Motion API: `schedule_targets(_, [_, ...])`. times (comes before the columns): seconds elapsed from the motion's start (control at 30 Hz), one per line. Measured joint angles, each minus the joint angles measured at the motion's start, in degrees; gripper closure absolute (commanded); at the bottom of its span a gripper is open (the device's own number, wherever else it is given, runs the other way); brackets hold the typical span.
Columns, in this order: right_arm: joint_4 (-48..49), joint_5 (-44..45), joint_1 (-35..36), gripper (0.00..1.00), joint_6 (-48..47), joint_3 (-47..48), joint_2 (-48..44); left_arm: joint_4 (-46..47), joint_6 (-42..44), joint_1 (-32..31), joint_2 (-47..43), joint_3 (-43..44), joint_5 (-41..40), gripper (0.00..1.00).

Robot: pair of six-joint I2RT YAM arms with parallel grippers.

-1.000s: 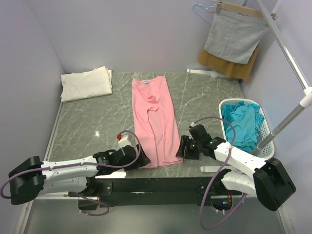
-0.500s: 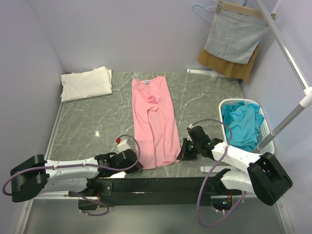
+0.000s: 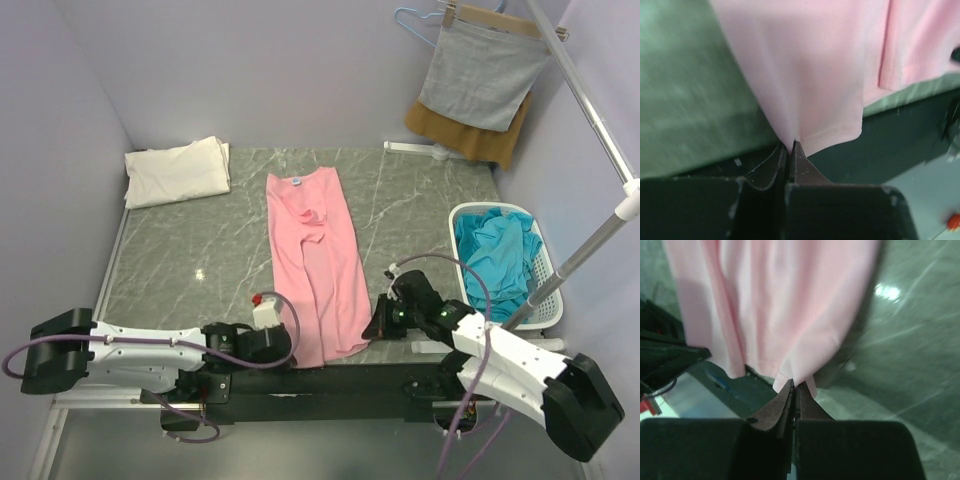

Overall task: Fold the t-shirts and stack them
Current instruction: Grab the bottom of the folded rectangular tshirt with both arms, then fold the folded rectangular tshirt in 1/3 of the way

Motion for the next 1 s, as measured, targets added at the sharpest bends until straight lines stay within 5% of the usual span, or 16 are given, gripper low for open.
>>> schedule_targets(0.2, [-3.80,-0.42,4.39,1.00,1.64,-0.37,-9.77,-5.77,-5.20,-10.27,2.84,4.24,-2.19,0.99])
schedule_targets(0.47, [-8.57,4.17,4.72,1.00,-1.84,8.50,-6.93,-17.84,-5.25,-10.03,10.05,19.19,-12.83,0.99])
schedule_targets(0.7, [-8.13,9.31,3.89,1.00,-9.38,22.36,6.71,-17.68,0.46,1.55,7.08,22.18,-19.08,0.99])
schedule_targets(1.0, [-6.29,10.62,-1.31,1.00,-16.37,31.58,22.62,-5.95,15.06,19.17,9.01,22.27,-17.29,0.99])
